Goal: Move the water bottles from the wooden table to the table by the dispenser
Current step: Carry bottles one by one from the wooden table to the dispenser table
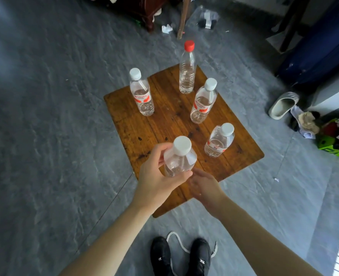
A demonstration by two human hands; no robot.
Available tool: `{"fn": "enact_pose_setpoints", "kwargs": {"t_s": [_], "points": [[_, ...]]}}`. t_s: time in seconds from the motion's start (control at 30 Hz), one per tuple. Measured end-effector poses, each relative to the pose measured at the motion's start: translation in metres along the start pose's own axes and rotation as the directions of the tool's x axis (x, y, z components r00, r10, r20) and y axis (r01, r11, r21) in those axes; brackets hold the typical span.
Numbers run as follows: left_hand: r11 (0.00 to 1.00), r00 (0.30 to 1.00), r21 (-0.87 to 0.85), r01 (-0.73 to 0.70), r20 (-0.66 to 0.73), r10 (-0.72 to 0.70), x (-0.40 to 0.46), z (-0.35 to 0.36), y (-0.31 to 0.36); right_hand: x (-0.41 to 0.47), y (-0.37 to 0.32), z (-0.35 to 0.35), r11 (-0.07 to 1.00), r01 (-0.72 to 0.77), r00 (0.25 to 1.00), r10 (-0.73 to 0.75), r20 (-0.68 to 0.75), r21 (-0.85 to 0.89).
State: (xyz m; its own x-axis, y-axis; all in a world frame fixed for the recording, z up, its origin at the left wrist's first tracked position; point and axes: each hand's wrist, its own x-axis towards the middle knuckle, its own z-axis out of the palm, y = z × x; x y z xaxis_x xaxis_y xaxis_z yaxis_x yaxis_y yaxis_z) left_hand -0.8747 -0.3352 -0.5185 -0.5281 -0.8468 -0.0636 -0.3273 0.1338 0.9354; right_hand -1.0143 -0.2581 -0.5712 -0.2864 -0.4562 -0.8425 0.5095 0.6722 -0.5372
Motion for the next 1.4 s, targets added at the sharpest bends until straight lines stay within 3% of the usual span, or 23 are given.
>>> {"fn": "enact_pose_setpoints", "kwargs": {"t_s": [0.07,0.2,0.4,0.6,0.93,1.13,1.4], "points": [[0.999,0.998,-0.034,-0.013,0.063,0.015,0.002,-0.012,0.028,-0.024,-0.014,-0.008,0.986,-0.07,0.991,0.052,0.119,0.154],[0.997,0.973,-0.016,-0.069,0.219,0.071,0.012,-0.03,0.096,-0.079,-0.042,-0.029,0.949,-0.119,0.961,0.036,0.275,0.293],[0.988,0.922,-0.023,-0.154,0.356,0.152,0.02,-0.05,0.224,-0.174,-0.102,-0.067,0.917,-0.113,0.931,-0.038,0.364,0.383],[0.975,0.899,-0.095,-0.201,0.377,0.222,0.014,-0.059,0.346,-0.264,-0.15,-0.101,0.878,-0.076,0.908,-0.134,0.396,0.472],[0.93,0.848,-0.2,-0.307,0.386,0.363,-0.003,-0.036,0.496,-0.375,-0.203,-0.17,0.788,0.066,0.91,-0.299,0.287,0.612],[0.914,0.787,-0.202,-0.353,0.463,0.407,-0.007,-0.005,0.559,-0.427,-0.211,-0.218,0.739,0.161,0.897,-0.386,0.215,0.654],[0.873,0.64,-0.281,-0.4,0.596,0.485,-0.006,0.037,0.609,-0.474,-0.208,-0.254,0.643,0.314,0.891,-0.454,0.018,0.698]]}}
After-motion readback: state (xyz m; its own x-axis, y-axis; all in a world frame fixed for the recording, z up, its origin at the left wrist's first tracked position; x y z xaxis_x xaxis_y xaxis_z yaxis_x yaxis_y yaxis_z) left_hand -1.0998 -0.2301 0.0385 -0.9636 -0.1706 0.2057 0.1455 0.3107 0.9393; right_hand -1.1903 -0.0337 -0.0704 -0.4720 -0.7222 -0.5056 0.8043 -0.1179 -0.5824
